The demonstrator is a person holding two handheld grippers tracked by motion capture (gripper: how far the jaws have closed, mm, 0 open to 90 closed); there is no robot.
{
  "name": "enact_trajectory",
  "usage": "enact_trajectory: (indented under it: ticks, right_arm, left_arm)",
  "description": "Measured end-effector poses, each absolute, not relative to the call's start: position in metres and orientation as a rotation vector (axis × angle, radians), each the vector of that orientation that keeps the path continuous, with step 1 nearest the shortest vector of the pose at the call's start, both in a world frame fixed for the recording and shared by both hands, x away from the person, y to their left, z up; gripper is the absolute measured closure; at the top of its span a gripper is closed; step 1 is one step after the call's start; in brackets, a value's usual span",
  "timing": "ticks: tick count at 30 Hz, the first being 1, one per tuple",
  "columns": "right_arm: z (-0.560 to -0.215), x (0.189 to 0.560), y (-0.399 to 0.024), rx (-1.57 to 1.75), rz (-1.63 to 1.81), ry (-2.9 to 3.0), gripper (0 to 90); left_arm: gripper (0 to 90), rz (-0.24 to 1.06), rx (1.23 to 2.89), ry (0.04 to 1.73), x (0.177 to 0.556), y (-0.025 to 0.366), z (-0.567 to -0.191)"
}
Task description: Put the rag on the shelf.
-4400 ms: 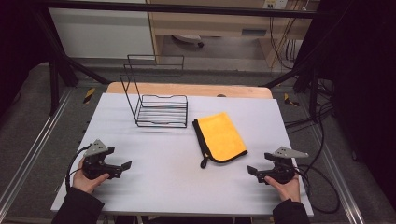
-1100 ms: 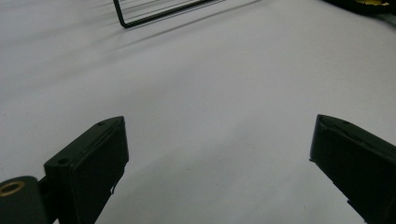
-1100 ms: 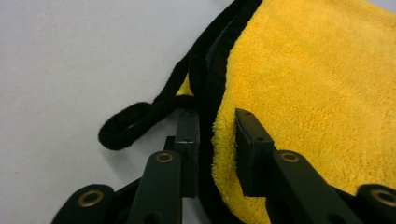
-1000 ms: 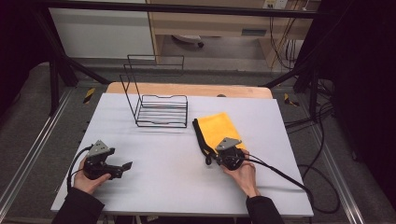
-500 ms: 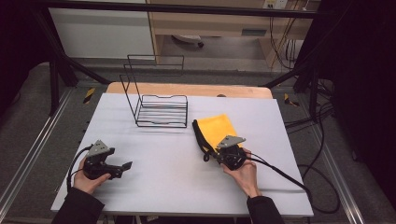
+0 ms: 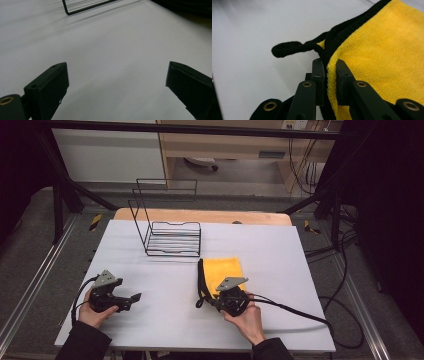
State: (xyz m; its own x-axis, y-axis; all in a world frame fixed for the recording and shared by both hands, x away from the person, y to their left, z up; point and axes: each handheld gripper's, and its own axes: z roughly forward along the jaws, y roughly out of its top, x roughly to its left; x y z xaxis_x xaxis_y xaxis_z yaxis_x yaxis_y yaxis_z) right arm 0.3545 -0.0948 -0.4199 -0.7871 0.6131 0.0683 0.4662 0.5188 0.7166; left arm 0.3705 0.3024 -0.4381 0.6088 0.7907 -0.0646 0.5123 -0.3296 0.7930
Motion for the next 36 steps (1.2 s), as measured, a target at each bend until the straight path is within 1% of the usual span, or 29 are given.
enact_trajectory:
  ticks: [7, 10, 14, 18, 19, 24, 25, 28, 29, 31, 32, 35, 36]
  right_arm:
    - [-0.427, 0.345, -0.084, 0.906, 1.116, 2.629, 78.7]
    - [-0.43, 0.347, -0.083, 0.909, 1.137, 2.651, 74.3]
    - [-0.427, 0.347, -0.088, 0.911, 1.22, 2.672, 59.5]
    - [-0.418, 0.35, -0.107, 0.94, 1.267, 2.586, 45.3]
    - [-0.416, 0.352, -0.114, 0.956, 1.278, 2.562, 44.0]
    - [-0.416, 0.36, -0.151, 1.058, 1.273, 2.431, 30.1]
    - [-0.417, 0.361, -0.158, 1.077, 1.269, 2.412, 28.6]
    - [-0.423, 0.364, -0.176, 1.122, 1.258, 2.376, 26.2]
    - [-0.425, 0.364, -0.18, 1.144, 1.251, 2.371, 25.4]
    - [-0.429, 0.365, -0.187, 1.168, 1.24, 2.371, 25.6]
    - [-0.431, 0.365, -0.19, 1.178, 1.231, 2.372, 25.6]
    - [-0.435, 0.366, -0.194, 1.2, 1.213, 2.373, 28.9]
    - [-0.436, 0.365, -0.195, 1.211, 1.208, 2.376, 30.2]
  left_arm:
    - [4.4, 0.425, 2.013, 1.032, 0.37, 0.302, -0.438]
    - [4.4, 0.421, 2.017, 1.033, 0.37, 0.301, -0.438]
    - [4.4, 0.417, 2.018, 1.036, 0.37, 0.298, -0.437]
    - [4.4, 0.413, 2.02, 1.035, 0.369, 0.291, -0.434]
    - [4.4, 0.408, 2.017, 1.034, 0.369, 0.288, -0.434]
    - [4.5, 0.398, 2.018, 1.035, 0.368, 0.275, -0.428]
    - [4.9, 0.386, 2.019, 1.038, 0.368, 0.267, -0.426]
    - [6.2, 0.382, 2.024, 1.036, 0.368, 0.257, -0.424]
    - [6.4, 0.381, 2.036, 1.028, 0.367, 0.246, -0.422]
    - [7.2, 0.373, 2.04, 1.019, 0.367, 0.234, -0.42]
    - [8.0, 0.373, 2.04, 1.019, 0.367, 0.234, -0.42]
    - [10.8, 0.348, 2.055, 1.013, 0.369, 0.204, -0.42]
    - [11.9, 0.348, 2.055, 1.013, 0.369, 0.204, -0.42]
